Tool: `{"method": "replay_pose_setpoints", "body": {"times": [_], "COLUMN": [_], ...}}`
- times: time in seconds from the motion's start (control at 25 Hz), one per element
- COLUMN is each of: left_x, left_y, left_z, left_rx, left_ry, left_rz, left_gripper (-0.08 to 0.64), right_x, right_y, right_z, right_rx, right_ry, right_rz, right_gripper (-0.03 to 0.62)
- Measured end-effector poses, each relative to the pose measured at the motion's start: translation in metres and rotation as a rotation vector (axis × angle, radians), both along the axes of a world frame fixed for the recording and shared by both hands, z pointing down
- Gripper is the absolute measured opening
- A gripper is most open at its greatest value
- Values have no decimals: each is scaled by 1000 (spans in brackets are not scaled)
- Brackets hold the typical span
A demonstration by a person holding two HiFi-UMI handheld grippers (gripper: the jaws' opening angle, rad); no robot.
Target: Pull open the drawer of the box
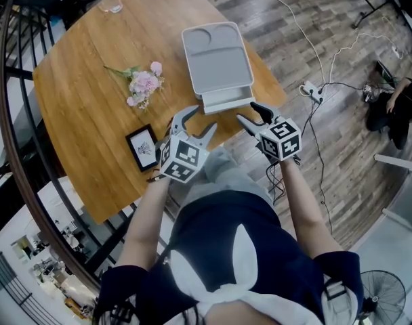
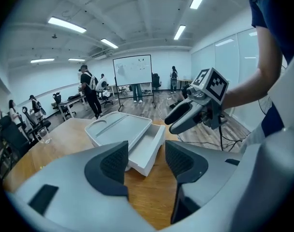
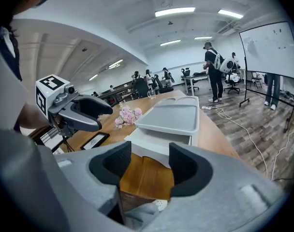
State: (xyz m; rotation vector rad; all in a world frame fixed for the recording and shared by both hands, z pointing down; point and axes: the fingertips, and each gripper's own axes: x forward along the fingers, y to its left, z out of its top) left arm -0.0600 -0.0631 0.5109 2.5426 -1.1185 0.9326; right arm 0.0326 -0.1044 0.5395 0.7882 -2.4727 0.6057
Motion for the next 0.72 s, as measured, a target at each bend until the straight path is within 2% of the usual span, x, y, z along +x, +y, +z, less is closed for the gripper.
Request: {"method": "replay_pose_setpoints", "body": {"times": [0.2,0.36,0.48,0.72], "left_x": [9,14,16,21], "left_y": [-8,-11,-14,-23], "left_z": [15,32,41,56], "left_rx": [-4,-55,-93,-124], "left_ry": [-56,-72,-76,-97], "left_rz": [74,120,133,147], "left_gripper": [239,239,239,239], "right_x": [-3,-5,-5,-6], "right_y": [-2,-6,-10,-17], "right_z": [5,9,13,24], "right_rx": [33,95,149,172], "right_ry": [81,183,271,340], "right_rz": [-70,-150,-209,-273], "right_gripper": [242,242,242,242]}}
